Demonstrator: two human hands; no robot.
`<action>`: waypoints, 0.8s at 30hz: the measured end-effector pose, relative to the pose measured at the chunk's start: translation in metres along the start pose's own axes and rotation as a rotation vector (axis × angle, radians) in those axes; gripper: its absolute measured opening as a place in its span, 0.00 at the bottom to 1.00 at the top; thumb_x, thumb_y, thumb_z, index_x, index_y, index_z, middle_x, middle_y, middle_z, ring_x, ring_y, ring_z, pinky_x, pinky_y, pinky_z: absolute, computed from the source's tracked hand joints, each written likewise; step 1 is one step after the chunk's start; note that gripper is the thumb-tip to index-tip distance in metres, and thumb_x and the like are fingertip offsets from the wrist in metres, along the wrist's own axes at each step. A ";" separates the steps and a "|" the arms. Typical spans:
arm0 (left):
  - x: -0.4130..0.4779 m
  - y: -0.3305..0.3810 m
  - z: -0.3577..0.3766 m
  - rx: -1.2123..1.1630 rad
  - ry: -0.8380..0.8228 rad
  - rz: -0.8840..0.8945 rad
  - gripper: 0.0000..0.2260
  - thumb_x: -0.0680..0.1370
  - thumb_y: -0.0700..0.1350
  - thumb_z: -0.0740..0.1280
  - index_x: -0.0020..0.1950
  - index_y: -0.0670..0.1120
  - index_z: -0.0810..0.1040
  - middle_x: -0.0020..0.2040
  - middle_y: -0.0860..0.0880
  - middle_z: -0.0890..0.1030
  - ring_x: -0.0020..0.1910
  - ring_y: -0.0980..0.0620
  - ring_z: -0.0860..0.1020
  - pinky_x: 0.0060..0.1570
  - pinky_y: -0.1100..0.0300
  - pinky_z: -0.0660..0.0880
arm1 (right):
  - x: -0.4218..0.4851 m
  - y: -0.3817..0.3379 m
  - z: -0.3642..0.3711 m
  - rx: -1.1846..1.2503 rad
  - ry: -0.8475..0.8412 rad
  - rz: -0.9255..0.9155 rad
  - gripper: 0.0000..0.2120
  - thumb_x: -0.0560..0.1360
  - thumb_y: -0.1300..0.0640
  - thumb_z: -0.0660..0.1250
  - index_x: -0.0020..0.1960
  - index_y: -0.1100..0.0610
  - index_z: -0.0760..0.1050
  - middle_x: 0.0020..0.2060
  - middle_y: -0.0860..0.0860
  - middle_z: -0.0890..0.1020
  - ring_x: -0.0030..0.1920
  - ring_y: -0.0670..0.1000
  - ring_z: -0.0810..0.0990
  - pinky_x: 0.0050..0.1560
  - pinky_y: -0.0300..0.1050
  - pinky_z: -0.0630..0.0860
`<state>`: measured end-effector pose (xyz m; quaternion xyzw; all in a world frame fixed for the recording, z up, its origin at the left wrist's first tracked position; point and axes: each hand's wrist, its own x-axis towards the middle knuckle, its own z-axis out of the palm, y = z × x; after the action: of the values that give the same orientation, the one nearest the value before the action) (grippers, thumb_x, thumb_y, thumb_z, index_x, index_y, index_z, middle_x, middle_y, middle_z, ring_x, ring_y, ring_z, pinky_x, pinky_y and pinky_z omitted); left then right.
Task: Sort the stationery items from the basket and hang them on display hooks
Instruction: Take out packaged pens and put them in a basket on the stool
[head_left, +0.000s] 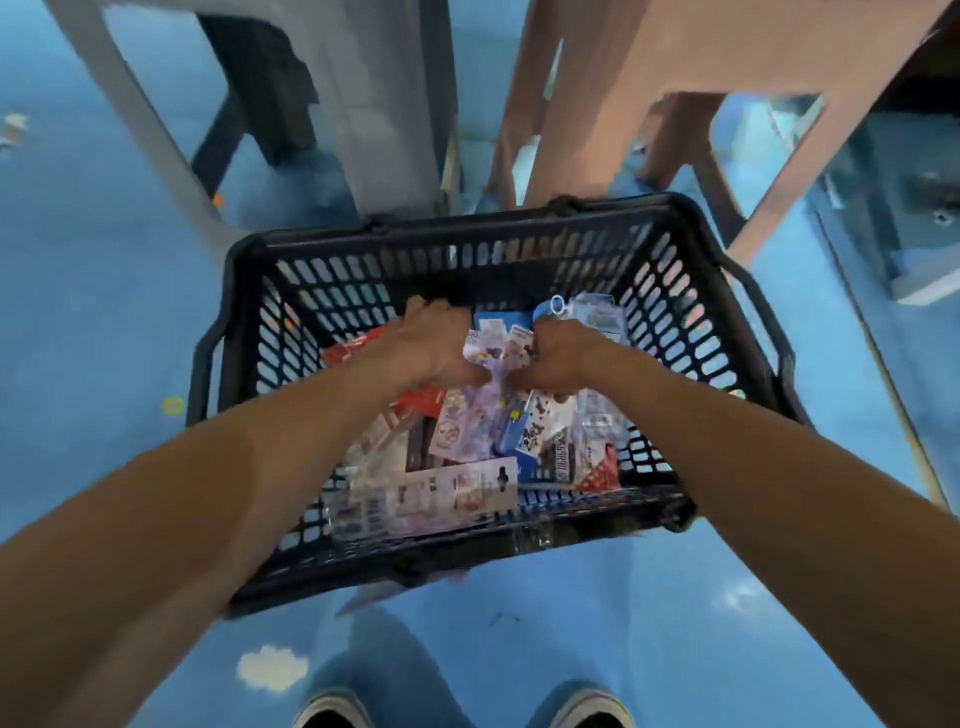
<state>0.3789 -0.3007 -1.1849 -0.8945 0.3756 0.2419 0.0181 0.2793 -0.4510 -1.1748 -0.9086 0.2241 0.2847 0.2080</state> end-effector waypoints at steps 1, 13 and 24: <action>0.006 -0.001 0.000 -0.031 -0.008 0.026 0.32 0.72 0.63 0.75 0.68 0.46 0.74 0.64 0.43 0.78 0.62 0.41 0.76 0.62 0.49 0.74 | 0.006 -0.001 0.000 0.001 0.011 -0.012 0.20 0.70 0.45 0.78 0.44 0.53 0.69 0.37 0.51 0.81 0.29 0.48 0.83 0.26 0.39 0.73; -0.002 -0.022 -0.033 -0.483 0.150 0.029 0.11 0.82 0.49 0.68 0.62 0.46 0.77 0.55 0.47 0.83 0.52 0.47 0.82 0.51 0.55 0.78 | 0.002 0.040 -0.048 0.052 0.442 0.156 0.24 0.73 0.39 0.70 0.57 0.57 0.77 0.49 0.57 0.81 0.47 0.57 0.78 0.46 0.46 0.73; -0.022 -0.026 -0.025 0.030 -0.083 0.062 0.25 0.75 0.50 0.77 0.70 0.48 0.75 0.63 0.49 0.78 0.59 0.48 0.78 0.50 0.57 0.74 | -0.017 0.014 -0.053 -0.011 0.945 -0.015 0.23 0.74 0.43 0.66 0.61 0.57 0.67 0.50 0.62 0.80 0.51 0.69 0.79 0.41 0.52 0.69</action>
<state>0.3938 -0.2729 -1.1564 -0.8713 0.4057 0.2733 0.0397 0.2818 -0.4844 -1.1276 -0.9412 0.2862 -0.1603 0.0806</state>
